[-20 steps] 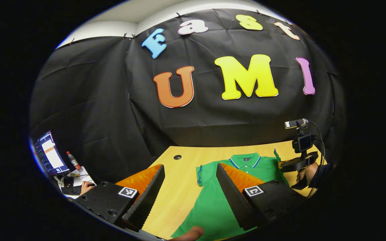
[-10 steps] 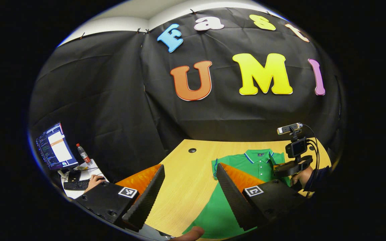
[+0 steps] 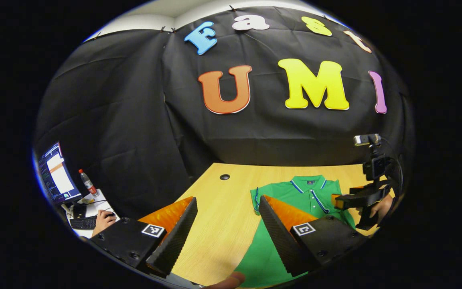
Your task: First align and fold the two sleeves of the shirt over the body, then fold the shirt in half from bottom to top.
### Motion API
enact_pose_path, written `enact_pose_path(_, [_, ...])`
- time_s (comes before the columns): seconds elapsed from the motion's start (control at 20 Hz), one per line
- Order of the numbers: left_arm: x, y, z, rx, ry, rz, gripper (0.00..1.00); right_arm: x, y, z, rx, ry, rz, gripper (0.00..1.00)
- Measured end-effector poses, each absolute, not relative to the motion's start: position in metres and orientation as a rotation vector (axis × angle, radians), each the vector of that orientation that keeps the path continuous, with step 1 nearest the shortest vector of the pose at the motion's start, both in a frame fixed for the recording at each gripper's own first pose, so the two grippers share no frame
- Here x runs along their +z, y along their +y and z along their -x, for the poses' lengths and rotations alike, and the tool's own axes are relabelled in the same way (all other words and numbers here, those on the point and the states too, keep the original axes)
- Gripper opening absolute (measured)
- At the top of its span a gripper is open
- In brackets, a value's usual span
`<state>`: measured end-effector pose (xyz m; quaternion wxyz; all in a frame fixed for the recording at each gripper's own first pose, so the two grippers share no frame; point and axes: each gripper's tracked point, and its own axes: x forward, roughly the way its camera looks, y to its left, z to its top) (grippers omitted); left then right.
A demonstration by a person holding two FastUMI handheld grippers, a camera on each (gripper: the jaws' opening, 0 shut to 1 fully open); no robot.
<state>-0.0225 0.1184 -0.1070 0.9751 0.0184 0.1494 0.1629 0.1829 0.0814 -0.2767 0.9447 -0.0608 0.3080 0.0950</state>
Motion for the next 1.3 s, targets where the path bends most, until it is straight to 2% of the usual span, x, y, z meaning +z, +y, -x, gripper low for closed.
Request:
enact_pose_path(0.25, [-0.128,0.121,-0.017,0.238,0.323,-0.033,1.0,-0.185,0.055,-0.137,0.142,0.464,0.098,0.99])
enact_pose_path(0.4, [-0.154,0.119,-0.048,0.185,0.387,-0.006,1.0,-0.116,0.041,-0.093,0.092,0.341,0.043,0.97])
enact_pose_path(0.6, [-0.194,0.112,-0.093,0.111,0.473,0.005,1.0,-0.057,0.028,-0.043,0.027,0.239,0.017,0.96])
enact_pose_path(0.7, [-0.212,0.108,-0.114,0.084,0.511,0.015,1.0,-0.038,0.023,-0.024,-0.002,0.212,0.011,0.99])
enact_pose_path(0.95, [-0.266,0.103,-0.168,0.05,0.607,0.02,1.0,-0.006,0.021,0.005,-0.082,0.184,0.036,0.96])
enact_pose_path(1.0, [-0.275,0.102,-0.179,0.045,0.618,0.021,1.0,0.0,0.021,0.01,-0.099,0.179,0.032,0.99])
enact_pose_path(1.05, [-0.285,0.103,-0.188,0.047,0.633,0.019,1.0,0.003,0.018,0.013,-0.121,0.173,0.033,0.96])
enact_pose_path(1.3, [-0.324,0.099,-0.213,0.053,0.718,0.033,1.0,-0.007,0.004,0.03,-0.182,0.213,0.061,0.99])
